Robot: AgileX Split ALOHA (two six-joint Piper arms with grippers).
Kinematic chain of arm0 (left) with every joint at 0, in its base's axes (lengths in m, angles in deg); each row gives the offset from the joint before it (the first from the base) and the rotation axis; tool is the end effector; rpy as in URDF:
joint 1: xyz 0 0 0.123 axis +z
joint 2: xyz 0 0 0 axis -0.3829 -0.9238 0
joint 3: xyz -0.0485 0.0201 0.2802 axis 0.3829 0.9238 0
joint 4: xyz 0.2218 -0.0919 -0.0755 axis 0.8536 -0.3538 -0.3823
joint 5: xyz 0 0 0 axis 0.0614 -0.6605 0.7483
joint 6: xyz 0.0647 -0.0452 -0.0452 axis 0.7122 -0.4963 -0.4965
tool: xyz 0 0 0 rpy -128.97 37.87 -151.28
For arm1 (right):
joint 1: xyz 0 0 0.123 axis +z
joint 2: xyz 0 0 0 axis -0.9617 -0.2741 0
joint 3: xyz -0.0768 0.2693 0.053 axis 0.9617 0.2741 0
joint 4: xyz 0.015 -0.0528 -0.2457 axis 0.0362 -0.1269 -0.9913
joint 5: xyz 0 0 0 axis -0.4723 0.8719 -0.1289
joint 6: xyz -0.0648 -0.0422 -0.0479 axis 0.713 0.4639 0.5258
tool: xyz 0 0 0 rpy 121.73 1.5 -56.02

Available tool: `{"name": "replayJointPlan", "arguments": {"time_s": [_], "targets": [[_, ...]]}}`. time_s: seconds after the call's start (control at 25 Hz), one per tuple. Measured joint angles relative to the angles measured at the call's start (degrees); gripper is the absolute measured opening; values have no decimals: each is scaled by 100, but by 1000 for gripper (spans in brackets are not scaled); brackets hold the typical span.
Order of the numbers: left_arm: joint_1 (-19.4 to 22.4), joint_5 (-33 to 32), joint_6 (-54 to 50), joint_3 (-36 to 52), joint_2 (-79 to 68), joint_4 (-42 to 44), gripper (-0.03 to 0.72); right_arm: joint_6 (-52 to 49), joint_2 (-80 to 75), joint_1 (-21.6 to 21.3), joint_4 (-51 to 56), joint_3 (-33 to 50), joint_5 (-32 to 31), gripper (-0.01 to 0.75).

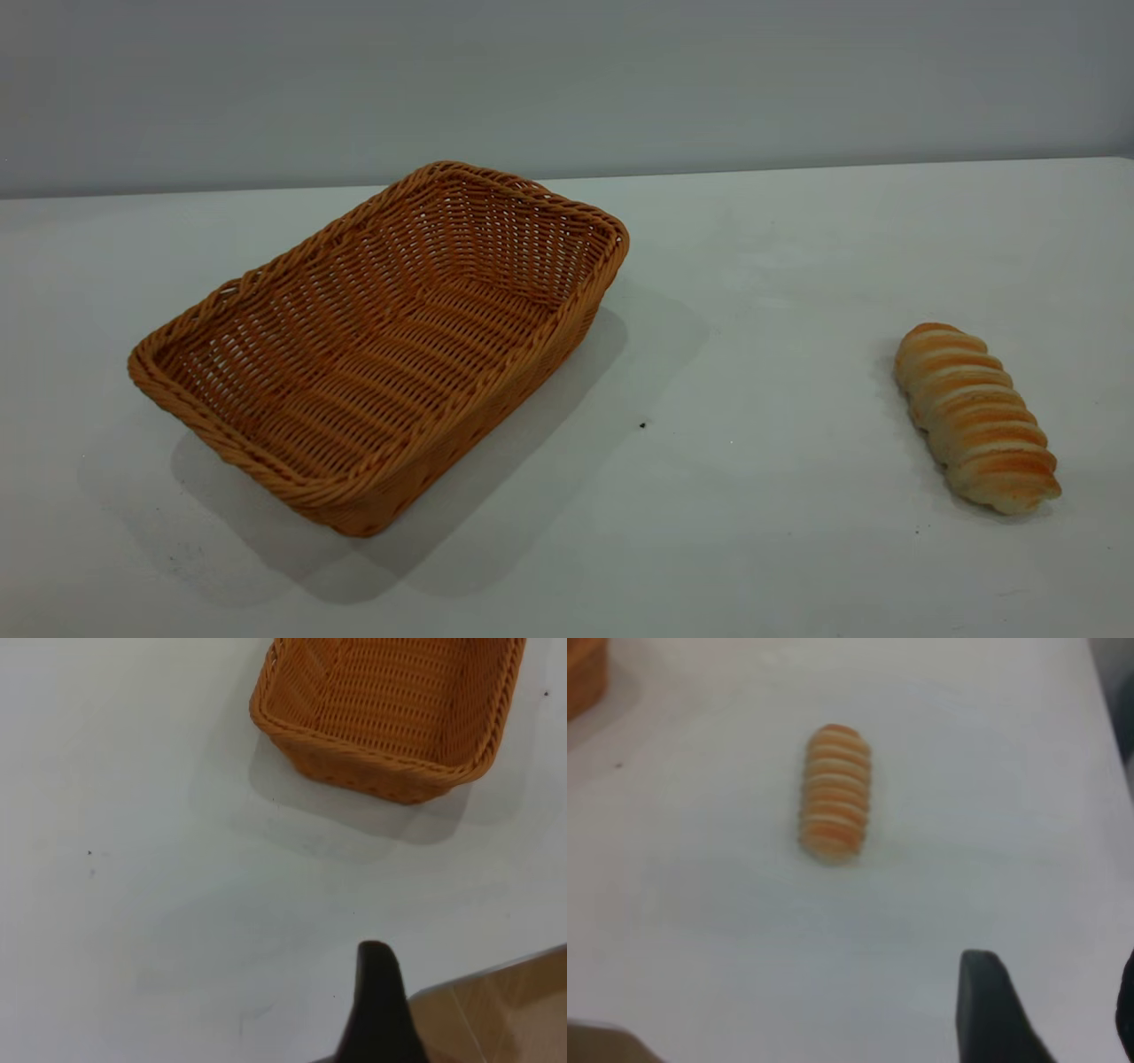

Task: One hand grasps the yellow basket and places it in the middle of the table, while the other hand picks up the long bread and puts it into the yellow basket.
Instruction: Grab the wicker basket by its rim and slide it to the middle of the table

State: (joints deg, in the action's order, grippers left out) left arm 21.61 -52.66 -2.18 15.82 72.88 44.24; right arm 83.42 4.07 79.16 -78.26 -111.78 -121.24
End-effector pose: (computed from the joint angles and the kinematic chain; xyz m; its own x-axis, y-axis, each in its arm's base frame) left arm -0.0126 -0.0140 0.2694 -0.4882 0.1508 -0.8596 0.2223 0.9740 0.0445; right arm -0.0082 -0.0018 0.2650 -0.5128 -0.1189 -0.8502 -0.1169 0.9908 -0.0681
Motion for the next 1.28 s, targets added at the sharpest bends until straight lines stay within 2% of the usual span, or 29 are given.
{"name": "replayJointPlan", "arguments": {"time_s": [0.48, 0.8, 1.0, 1.28], "targets": [[-34, 6, -113, 0, 0, 0, 594, -5, 0, 596, 70, 0, 0, 384], [-34, 380, -1398, -18, -625, -23, 594, -659, -249, 646, -231, -115, 106, 384], [-34, 989, -1736, -18, -1941, 69, 594, -985, -1373, 646, -707, -689, 343, 384], [-34, 2247, -1785, -64, -3972, 62, 594, -1065, -3144, 646, -1049, -1648, 428, 384]]}}
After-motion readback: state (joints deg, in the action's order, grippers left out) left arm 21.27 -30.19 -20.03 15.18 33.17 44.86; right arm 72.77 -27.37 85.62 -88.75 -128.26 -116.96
